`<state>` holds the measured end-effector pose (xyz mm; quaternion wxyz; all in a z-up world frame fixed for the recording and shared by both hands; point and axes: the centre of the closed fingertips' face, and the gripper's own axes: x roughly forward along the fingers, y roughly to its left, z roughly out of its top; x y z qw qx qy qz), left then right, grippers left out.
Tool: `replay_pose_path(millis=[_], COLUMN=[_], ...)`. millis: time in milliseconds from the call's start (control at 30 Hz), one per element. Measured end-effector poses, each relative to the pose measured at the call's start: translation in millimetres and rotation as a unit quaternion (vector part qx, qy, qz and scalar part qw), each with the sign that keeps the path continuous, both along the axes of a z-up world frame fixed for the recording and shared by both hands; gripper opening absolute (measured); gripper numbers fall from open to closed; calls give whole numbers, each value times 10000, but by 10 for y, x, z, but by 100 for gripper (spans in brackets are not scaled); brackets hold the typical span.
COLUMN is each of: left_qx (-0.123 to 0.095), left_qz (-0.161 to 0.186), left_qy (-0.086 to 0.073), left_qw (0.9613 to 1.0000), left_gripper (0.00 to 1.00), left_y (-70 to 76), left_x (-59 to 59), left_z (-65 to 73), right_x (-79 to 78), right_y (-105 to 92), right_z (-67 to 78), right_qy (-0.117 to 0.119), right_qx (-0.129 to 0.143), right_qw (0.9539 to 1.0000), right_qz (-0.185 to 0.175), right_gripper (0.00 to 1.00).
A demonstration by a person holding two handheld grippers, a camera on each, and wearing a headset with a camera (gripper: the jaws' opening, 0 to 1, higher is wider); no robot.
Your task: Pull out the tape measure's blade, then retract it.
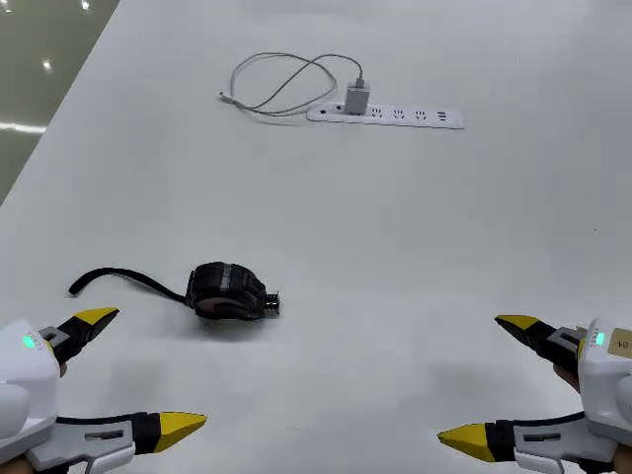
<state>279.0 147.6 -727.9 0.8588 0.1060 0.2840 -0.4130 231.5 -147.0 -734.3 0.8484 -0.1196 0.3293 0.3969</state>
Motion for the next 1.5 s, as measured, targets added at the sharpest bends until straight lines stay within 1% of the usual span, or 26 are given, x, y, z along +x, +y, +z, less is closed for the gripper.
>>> replay_pose_path(millis=[100, 300, 333, 400, 467, 800, 1100, 1300, 1400, 1467, 1500], left_qx=[15, 9, 23, 41, 31, 55, 101, 139, 144, 128, 154], left_qz=[-21, -65, -72, -102, -115, -281, -467, -539, -597, -610, -626], left_qy=[-2, 3, -16, -41, -46, -93, -145, -194, -216, -206, -214], left_qw=[10000, 10000, 10000, 9999, 9999, 9995, 9988, 9983, 9979, 9978, 9977], left_gripper=[95, 93, 93, 92, 92, 92, 92, 92, 92, 92, 92], left_y=[-7, -30, -36, -50, -67, -164, -267, -298, -320, -331, -333], left_x=[18, 76, 93, 119, 140, 258, 385, 492, 545, 571, 588], left_z=[-5, 2, 6, 14, 20, 32, 27, 19, 21, 19, 9], right_x=[24, 125, 136, 170, 193, 336, 470, 578, 637, 659, 673], right_y=[8, 36, 48, 75, 88, 233, 353, 421, 477, 501, 516], right_z=[-1, 10, 1, 1, -3, -16, -33, -31, -19, -32, -40], right_qy=[16, -53, -7, -63, -37, -53, -71, -113, -137, -135, -130], right_qx=[18, -14, -7, -44, -32, -47, -45, -56, -9, -14, -15], right_qw=[10000, 10000, 10000, 9999, 9999, 9990, 9980, 9972, 9971, 9968, 9966], right_qz=[15, 70, 92, 133, 163, 446, 634, 732, 752, 789, 812], right_gripper=[92, 93, 93, 93, 93, 93, 93, 94, 94, 94, 94])
